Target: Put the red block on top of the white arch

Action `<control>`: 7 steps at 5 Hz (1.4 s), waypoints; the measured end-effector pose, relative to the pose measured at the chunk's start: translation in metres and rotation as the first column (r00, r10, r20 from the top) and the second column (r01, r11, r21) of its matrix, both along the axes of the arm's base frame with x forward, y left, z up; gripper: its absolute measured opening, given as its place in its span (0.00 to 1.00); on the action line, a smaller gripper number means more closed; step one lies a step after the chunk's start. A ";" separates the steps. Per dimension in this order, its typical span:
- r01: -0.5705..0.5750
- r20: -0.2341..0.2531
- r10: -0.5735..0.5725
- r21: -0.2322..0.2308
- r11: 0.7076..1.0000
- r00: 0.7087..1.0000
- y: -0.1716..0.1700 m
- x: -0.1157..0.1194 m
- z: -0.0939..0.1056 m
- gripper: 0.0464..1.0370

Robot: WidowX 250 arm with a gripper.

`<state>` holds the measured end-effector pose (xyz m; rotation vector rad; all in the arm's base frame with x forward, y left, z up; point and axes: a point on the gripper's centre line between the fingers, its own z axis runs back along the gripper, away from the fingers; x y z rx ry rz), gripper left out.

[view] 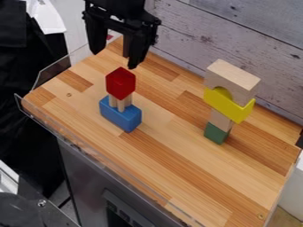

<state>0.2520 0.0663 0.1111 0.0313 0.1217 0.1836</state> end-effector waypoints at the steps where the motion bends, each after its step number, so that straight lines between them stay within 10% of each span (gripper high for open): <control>1: 0.008 -0.032 -0.010 -0.059 0.998 0.999 -0.004 -0.004 -0.009 0.96; 6: -0.058 -0.125 0.041 -0.139 0.989 0.991 0.006 -0.015 -0.045 0.91; 7: -0.048 -0.121 0.032 -0.132 0.990 0.992 0.003 -0.012 -0.044 0.62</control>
